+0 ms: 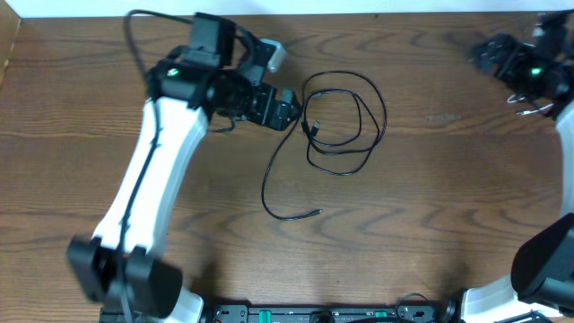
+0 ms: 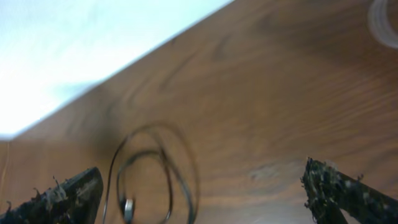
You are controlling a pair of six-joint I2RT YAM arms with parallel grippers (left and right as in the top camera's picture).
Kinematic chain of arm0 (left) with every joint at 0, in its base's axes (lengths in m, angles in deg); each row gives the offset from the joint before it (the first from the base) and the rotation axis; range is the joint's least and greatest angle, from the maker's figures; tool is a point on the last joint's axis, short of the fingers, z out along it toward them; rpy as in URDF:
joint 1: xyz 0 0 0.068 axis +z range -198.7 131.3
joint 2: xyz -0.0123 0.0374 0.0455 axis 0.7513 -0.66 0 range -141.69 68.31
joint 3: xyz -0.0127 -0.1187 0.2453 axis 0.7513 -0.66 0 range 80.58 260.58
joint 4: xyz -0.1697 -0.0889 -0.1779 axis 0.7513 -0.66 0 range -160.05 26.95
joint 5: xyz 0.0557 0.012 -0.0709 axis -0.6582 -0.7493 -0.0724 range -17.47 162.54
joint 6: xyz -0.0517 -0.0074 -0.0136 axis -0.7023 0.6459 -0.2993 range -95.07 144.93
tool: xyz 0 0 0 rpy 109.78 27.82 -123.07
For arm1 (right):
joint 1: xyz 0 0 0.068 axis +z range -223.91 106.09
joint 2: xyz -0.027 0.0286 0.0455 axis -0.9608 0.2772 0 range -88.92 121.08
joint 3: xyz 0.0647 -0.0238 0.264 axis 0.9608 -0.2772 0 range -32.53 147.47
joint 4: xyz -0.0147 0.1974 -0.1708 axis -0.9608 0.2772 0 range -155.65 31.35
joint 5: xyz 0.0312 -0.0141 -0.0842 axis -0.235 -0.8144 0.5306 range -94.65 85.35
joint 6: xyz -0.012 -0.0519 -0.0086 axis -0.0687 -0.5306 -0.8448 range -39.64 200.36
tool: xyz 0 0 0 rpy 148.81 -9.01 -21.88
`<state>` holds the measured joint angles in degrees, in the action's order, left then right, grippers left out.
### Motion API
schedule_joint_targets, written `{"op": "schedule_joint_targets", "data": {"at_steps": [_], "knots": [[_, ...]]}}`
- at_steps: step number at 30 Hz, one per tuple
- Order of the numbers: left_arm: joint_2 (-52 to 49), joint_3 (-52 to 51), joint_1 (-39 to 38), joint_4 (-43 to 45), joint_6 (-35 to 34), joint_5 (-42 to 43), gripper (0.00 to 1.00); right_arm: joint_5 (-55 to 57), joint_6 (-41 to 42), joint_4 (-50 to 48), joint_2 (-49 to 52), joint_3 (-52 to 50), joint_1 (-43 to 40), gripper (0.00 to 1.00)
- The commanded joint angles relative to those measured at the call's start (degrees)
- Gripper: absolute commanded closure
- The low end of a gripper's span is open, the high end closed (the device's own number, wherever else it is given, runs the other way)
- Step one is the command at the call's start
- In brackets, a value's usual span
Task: Untangle cables
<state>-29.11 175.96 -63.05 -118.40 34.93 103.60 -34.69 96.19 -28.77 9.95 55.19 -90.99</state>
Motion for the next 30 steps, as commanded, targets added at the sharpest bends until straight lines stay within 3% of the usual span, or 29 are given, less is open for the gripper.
{"op": "schedule_joint_targets", "data": {"at_steps": [1,6,16,26,30], "knots": [[-6.4,-0.66,0.02,1.53,4.42,-2.58,0.02,-2.78,-5.62,1.95,0.66,-0.42,3.08,0.02],[-14.82,-0.66,-0.31,5.99,5.49,-4.39,0.0,1.44,-6.97,4.76,0.68,-0.42,7.23,0.04],[-23.37,-0.66,-0.66,13.2,5.6,-4.79,0.2,3.43,-9.29,6.23,0.68,-0.59,11.17,0.04],[-27.76,-0.68,-1.92,14.56,5.6,-4.79,0.28,4.24,-9.29,6.16,0.68,-2.12,11.63,0.05],[-28.57,-0.68,-2.08,14.78,5.57,-4.79,0.4,4.44,-9.29,6.14,0.68,-2.4,11.63,0.04]]}}
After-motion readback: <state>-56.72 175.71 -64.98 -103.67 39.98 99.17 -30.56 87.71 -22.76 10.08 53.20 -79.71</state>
